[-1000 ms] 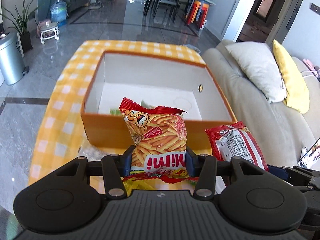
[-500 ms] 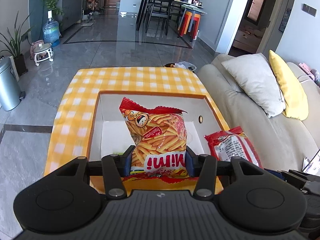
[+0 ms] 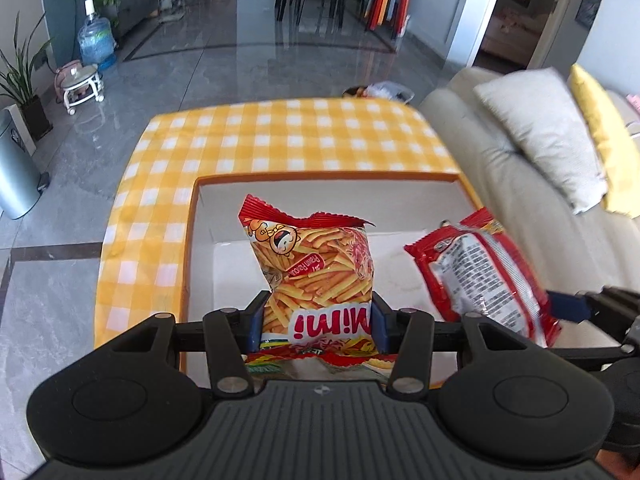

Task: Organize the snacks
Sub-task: 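Lift both red bags over the box rim and open both tools inside, then withdraw both tools from the box toward the yellow packet and sausage stick, then grasp the yellow packet with left tool while right tool grasps the clear candy bag, then carry both packets into the box and open both tools to release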

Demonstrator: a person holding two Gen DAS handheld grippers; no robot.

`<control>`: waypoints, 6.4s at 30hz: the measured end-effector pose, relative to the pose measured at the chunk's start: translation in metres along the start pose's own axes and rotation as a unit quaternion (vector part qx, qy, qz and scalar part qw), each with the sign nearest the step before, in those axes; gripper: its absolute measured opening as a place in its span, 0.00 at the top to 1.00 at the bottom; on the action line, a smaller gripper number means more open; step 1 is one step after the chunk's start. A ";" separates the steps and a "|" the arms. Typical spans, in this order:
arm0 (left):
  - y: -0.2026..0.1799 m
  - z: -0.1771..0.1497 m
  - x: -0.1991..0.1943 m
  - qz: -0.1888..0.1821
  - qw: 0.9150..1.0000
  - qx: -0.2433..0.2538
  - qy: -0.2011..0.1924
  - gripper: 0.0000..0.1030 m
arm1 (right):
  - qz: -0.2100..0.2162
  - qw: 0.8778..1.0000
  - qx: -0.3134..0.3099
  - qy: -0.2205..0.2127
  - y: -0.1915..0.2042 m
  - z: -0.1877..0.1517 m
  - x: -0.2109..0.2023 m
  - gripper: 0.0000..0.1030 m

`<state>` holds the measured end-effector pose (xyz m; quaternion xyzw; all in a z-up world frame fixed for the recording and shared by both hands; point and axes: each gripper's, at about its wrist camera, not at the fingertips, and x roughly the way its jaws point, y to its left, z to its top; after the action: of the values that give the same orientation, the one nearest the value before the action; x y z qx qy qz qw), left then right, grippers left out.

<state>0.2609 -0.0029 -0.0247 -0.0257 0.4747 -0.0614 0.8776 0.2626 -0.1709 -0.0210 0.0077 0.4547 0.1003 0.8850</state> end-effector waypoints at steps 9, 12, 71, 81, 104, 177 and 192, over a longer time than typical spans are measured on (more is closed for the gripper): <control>0.006 0.002 0.051 0.015 0.998 0.021 0.062 0.46 | -0.020 0.996 -0.042 0.078 0.001 0.017 0.064 0.33; 0.005 0.000 0.066 0.023 0.996 0.028 0.080 0.46 | -0.024 0.993 -0.053 0.100 0.002 0.016 0.081 0.33; -0.001 -0.080 -0.067 0.034 0.999 0.036 -0.014 0.27 | -0.013 0.999 0.013 0.039 0.011 -0.063 -0.026 0.20; -0.003 -0.134 -0.060 0.030 0.999 0.023 0.030 0.25 | -0.024 0.998 0.047 0.047 0.004 -0.125 -0.035 0.26; -0.006 -0.177 -0.009 0.006 0.992 0.034 0.119 0.22 | -0.034 0.963 0.222 0.152 -0.065 -0.195 0.003 0.27; -0.029 -0.102 -0.062 -0.022 0.998 0.051 0.010 0.43 | 0.027 0.994 0.092 0.044 -0.009 -0.127 -0.054 0.71; -0.032 -0.040 -0.054 -0.003 0.996 0.094 -0.009 0.43 | 0.003 0.998 0.063 -0.004 -0.005 -0.052 -0.042 0.71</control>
<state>0.1955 -0.0271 0.0013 0.0547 0.4593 -0.1084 0.8799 0.1980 -0.1877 -0.0183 0.0651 0.4563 0.0739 0.8843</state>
